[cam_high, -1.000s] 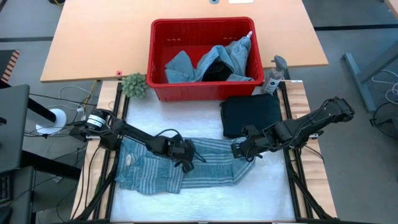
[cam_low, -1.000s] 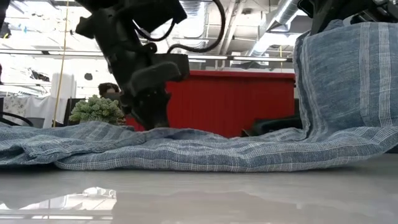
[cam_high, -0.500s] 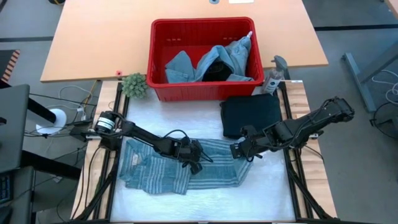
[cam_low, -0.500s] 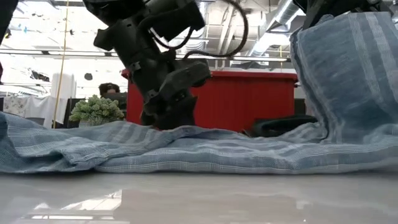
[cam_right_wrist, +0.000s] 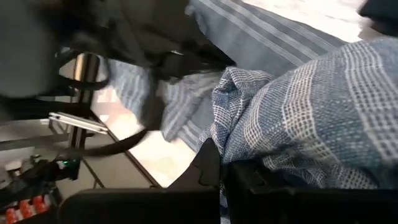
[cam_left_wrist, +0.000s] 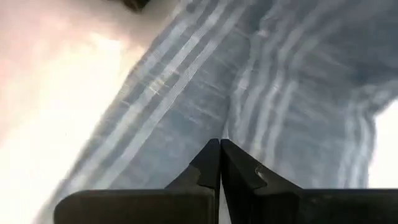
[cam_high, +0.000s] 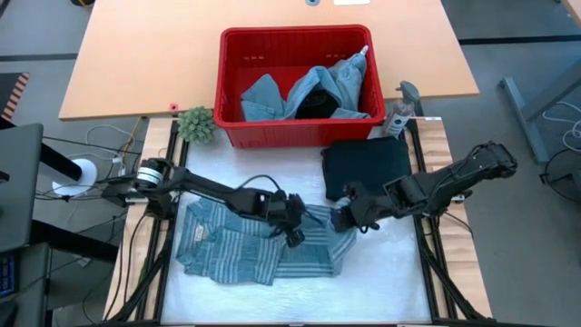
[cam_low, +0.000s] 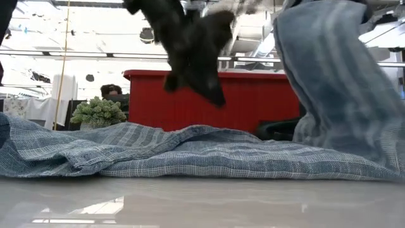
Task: Fold Laundry from Bin
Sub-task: Fold the blue polo shirt
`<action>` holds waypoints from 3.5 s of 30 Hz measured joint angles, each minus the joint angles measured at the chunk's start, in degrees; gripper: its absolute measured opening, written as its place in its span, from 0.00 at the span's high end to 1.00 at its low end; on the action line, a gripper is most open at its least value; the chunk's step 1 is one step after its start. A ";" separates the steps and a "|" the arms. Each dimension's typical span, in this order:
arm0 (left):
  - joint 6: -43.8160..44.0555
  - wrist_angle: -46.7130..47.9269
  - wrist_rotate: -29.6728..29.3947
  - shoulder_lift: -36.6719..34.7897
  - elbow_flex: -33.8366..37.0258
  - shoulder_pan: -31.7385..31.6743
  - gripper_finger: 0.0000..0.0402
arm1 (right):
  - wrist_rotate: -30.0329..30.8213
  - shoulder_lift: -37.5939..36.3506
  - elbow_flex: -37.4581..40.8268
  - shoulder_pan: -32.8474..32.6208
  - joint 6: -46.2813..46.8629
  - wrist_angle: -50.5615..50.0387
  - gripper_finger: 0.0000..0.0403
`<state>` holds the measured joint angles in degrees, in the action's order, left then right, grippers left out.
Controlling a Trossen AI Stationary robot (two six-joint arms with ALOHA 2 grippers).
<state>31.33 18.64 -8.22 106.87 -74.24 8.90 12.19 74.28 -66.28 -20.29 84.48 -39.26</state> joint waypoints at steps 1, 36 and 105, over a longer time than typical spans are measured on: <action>-1.93 3.65 -0.44 -0.97 -1.54 0.07 1.00 | 0.00 0.02 0.00 0.25 -0.42 0.44 0.94; 10.28 35.37 -0.43 -16.99 9.67 11.09 1.00 | -15.64 19.82 -0.09 5.16 -10.96 28.77 0.94; 14.18 37.11 -2.78 -27.67 9.51 15.65 1.00 | -19.47 32.22 -9.20 9.85 -20.18 27.50 0.52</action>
<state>45.51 55.75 -11.00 79.21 -64.73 24.55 -7.28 106.50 -75.48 -10.44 64.30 -11.76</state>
